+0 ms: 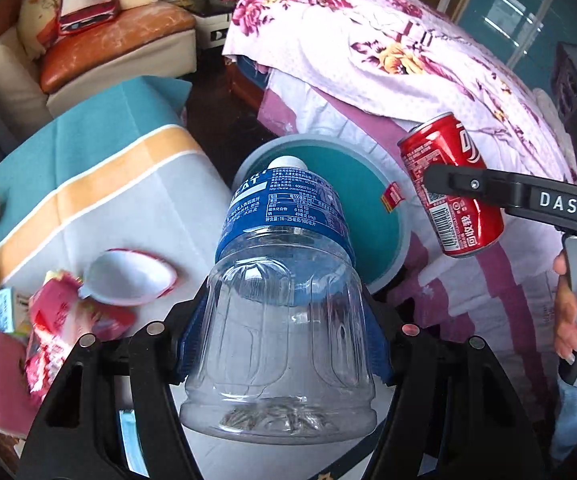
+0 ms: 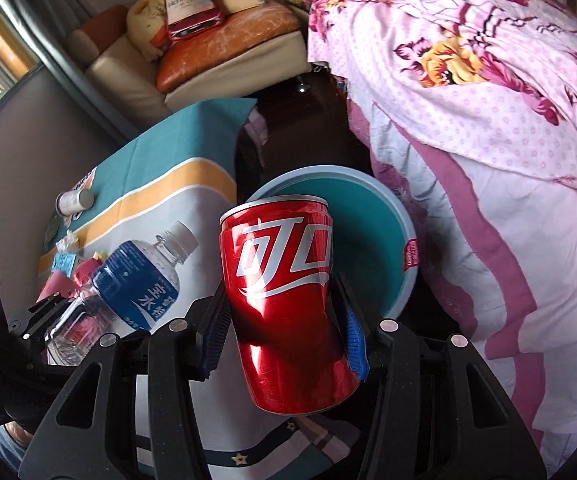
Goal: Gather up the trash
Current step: 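Carry the bottle and can over the teal wastebasket and open both grippers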
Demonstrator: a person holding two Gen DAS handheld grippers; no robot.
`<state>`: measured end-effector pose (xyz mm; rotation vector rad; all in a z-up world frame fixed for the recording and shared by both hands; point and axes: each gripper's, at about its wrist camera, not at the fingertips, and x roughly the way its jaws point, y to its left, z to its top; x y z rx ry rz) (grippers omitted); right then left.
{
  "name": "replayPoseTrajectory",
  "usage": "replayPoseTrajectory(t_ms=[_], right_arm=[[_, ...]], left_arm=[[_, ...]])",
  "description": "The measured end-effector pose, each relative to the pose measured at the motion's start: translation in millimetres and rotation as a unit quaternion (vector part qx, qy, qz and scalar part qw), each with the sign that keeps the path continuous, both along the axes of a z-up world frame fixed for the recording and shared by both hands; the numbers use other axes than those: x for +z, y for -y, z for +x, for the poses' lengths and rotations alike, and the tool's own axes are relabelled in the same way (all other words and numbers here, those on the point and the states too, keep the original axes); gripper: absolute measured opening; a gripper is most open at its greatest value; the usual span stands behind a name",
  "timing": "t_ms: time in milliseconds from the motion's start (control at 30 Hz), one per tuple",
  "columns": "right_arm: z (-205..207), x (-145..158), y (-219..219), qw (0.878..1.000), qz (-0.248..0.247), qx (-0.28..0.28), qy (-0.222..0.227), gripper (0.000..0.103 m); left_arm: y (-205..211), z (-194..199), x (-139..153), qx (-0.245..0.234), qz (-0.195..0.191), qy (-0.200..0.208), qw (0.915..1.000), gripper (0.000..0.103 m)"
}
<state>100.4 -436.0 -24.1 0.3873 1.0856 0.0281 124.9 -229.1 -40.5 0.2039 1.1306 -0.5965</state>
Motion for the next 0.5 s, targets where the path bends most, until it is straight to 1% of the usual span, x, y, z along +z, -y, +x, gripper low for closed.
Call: replayPoseTrajectory(t_ms=[133, 233, 367, 500], right_arm=[[6.1, -15.6, 21.6, 1.000, 0.002, -0.027, -0.011, 0.047], [9.8, -28.6, 31.6, 0.999, 0.006, -0.037, -0.025, 0.047], [13.3, -40.9, 36.3, 0.998, 0.008, -0.043, -0.038, 0.047], [16.2, -46.3, 36.3, 0.998, 0.008, -0.041, -0.042, 0.047]], left_arm=[[32.9, 15.1, -24.1, -0.024, 0.016, -0.019, 0.9994, 0.066], [49.0, 20.5, -36.5, -0.034, 0.022, -0.030, 0.9987, 0.066], [59.9, 28.5, -52.8, -0.037, 0.035, -0.042, 0.9978, 0.067], [57.6, 34.0, -62.3, -0.033, 0.037, -0.052, 0.9974, 0.068]])
